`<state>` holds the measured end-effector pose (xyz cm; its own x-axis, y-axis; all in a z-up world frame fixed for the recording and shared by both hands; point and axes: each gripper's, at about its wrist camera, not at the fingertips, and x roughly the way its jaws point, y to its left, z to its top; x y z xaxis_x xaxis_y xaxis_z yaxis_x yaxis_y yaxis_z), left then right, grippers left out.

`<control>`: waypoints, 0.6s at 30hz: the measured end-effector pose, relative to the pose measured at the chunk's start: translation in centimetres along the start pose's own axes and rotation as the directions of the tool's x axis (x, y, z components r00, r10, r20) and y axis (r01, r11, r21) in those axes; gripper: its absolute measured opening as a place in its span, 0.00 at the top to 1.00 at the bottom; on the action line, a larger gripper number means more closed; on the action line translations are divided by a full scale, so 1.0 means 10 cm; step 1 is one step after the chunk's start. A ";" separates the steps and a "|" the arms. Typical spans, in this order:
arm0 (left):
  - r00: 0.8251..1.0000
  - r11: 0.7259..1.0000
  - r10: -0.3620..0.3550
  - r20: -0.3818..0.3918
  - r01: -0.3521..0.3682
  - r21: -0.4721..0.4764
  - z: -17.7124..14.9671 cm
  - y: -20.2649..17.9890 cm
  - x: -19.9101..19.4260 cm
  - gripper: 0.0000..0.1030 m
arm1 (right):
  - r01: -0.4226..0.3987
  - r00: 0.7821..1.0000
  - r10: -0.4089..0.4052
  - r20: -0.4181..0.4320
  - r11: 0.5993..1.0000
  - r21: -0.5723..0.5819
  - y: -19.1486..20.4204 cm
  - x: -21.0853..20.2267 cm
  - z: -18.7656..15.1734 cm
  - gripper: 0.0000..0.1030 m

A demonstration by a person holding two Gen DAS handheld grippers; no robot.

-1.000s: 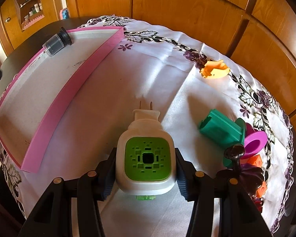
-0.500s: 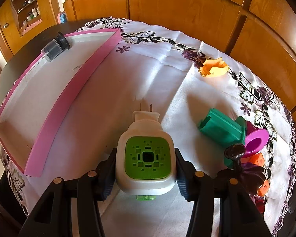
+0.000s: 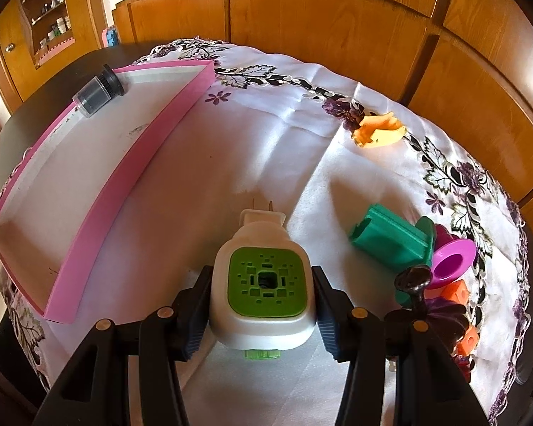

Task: Organize rigid objects
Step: 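Carry the white-green device with the right tool toward the pink tray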

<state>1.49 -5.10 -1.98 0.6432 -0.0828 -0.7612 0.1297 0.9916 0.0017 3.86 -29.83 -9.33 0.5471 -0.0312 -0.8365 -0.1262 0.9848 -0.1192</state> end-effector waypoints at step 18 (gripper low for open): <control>1.000 1.000 0.015 0.025 -0.014 -0.028 -0.07 0.23 -0.07 0.20 | -0.009 0.998 0.002 0.064 0.995 0.099 -0.02 -0.24 0.09 0.49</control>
<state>0.88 -2.68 -1.90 0.6634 -0.0704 -0.7449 0.0994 0.9950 -0.0055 3.27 -29.78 -6.81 0.5986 -0.0180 -0.8009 -0.0487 0.9971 -0.0588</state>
